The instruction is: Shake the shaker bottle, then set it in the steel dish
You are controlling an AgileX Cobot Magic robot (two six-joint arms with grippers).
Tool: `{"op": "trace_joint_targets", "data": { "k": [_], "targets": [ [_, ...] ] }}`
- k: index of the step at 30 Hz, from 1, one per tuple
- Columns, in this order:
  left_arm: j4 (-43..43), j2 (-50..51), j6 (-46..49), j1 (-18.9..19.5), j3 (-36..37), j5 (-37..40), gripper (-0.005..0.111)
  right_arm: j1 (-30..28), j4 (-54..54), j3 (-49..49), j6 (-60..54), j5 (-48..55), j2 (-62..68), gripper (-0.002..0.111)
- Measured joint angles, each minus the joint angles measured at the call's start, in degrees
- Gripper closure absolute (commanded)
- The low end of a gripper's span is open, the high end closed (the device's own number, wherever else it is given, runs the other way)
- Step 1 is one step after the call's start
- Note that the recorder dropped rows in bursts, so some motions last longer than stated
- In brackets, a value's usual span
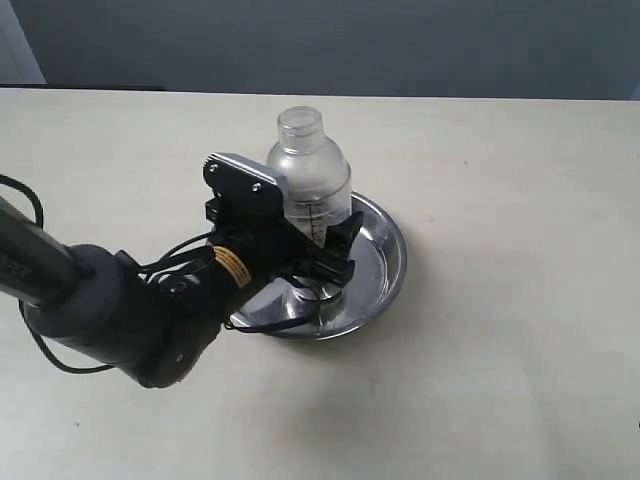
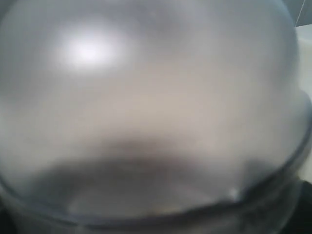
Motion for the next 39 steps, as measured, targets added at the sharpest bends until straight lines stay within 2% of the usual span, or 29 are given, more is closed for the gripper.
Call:
{"op": "trace_joint_targets", "data": {
  "k": [18,32,39],
  "targets": [
    [2.83,-0.11,2.39,0.00,0.00,-6.49,0.017,0.00,0.00,0.00,0.00,0.00,0.00,0.109],
    [3.71,-5.85,5.06,0.00,0.00,-6.86,0.017,0.00,0.00,0.00,0.00,0.00,0.00,0.109],
    [3.71,-10.55,10.07,0.00,0.00,-6.94,0.017,0.00,0.00,0.00,0.00,0.00,0.00,0.109]
  ]
}}
